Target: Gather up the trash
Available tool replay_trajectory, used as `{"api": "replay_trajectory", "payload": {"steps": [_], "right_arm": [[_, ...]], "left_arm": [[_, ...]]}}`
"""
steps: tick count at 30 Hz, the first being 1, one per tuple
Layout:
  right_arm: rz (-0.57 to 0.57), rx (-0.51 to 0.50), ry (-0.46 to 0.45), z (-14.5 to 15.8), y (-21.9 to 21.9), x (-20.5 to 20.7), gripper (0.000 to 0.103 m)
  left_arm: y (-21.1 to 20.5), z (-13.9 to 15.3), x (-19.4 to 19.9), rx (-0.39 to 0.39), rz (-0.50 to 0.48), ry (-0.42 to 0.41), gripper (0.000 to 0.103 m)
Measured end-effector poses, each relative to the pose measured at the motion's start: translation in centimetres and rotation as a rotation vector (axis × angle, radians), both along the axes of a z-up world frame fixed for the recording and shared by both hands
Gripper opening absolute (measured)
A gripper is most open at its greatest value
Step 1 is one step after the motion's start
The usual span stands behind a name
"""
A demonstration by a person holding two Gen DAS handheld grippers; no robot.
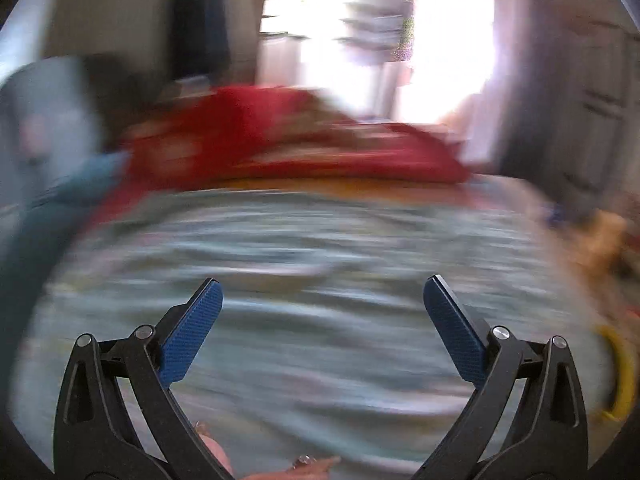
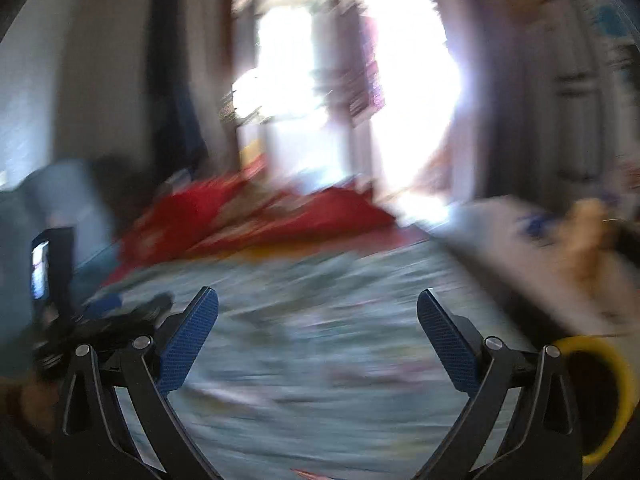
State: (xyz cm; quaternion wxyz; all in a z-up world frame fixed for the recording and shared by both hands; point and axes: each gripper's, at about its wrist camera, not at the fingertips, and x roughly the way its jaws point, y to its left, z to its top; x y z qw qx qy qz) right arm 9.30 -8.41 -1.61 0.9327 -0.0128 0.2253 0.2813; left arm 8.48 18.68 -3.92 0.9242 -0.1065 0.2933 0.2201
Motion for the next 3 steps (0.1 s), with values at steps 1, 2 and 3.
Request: {"api": "replay_trajectory", "payload": {"steps": [1, 2, 3], "right_arm": [[0.08, -0.031, 0.06, -0.8, 3.9, 0.7, 0.097], [0.129, -0.062, 0.097, -1.6, 7.0, 1.1, 0.097], [0.181, -0.095, 0.132, -2.7, 10.3, 1.4, 0.097]], "left_arm": [[3.0, -0.6, -0.2, 0.015, 0.063, 0.042, 0.093], [6.8, -1.6, -0.4, 0.026, 0.142, 0.117, 0.093], [9.6, -2.6, -0.8, 0.03, 0.199, 0.167, 0.093]]}}
